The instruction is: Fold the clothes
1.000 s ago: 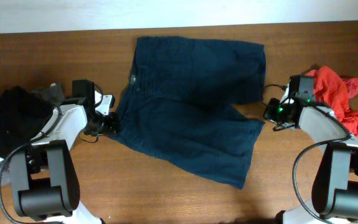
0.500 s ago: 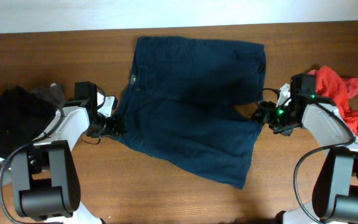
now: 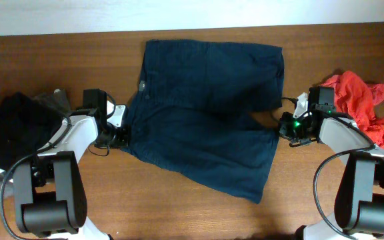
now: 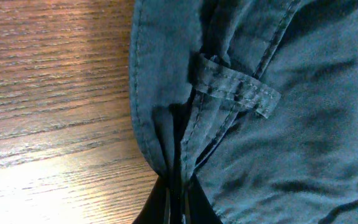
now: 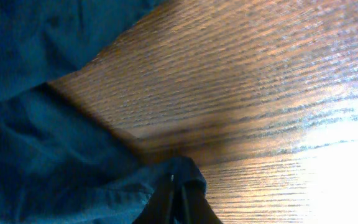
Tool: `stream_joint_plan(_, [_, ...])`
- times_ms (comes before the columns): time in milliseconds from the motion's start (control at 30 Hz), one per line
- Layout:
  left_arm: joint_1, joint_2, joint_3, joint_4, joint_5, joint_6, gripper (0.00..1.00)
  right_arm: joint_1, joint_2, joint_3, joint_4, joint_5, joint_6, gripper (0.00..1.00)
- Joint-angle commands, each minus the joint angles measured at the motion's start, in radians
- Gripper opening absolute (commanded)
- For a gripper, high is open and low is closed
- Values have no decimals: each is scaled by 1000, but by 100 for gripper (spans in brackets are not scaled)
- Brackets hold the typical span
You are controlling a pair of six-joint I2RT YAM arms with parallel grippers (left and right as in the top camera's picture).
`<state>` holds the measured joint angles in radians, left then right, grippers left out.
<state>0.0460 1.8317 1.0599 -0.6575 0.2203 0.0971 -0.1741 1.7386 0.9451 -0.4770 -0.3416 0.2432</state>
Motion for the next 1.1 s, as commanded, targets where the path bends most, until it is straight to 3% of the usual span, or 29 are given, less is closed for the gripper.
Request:
stream_joint_plan(0, [3, -15, -14, -17, -74, 0, 1, -3, 17, -6, 3, 48, 0, 4])
stream_joint_plan(133, [15, -21, -6, -59, -154, -54, 0, -27, 17, -5, 31, 170, -1, 4])
stream_joint_plan(233, [40, -30, -6, -71, -154, -116, 0, -56, 17, -5, 69, 150, 0, 4])
stream_joint_plan(433, [64, -32, -6, -72, -146, -124, 2, -76, 16, -5, 138, 56, -47, 5])
stream_joint_plan(467, [64, -32, -6, -69, -127, -124, 9, -76, 16, -4, 143, 25, -64, 18])
stream_joint_plan(500, [64, -32, -6, -65, -103, -123, 14, -75, 16, 1, 140, -19, -80, 38])
stream_joint_plan(533, [63, -32, -6, -63, -85, -122, 18, -75, 16, 6, 128, -70, -93, 50])
stream_joint_plan(667, [64, -32, -5, -62, -67, -120, 25, -76, 5, 25, 9, -145, -101, 69])
stream_joint_plan(933, [64, -32, -5, -59, -18, -119, 33, -33, -21, 19, -407, -273, -211, 69])
stream_joint_plan(1067, [64, -32, -5, -54, -18, -119, 35, 31, -21, -33, -473, -268, -238, 69])
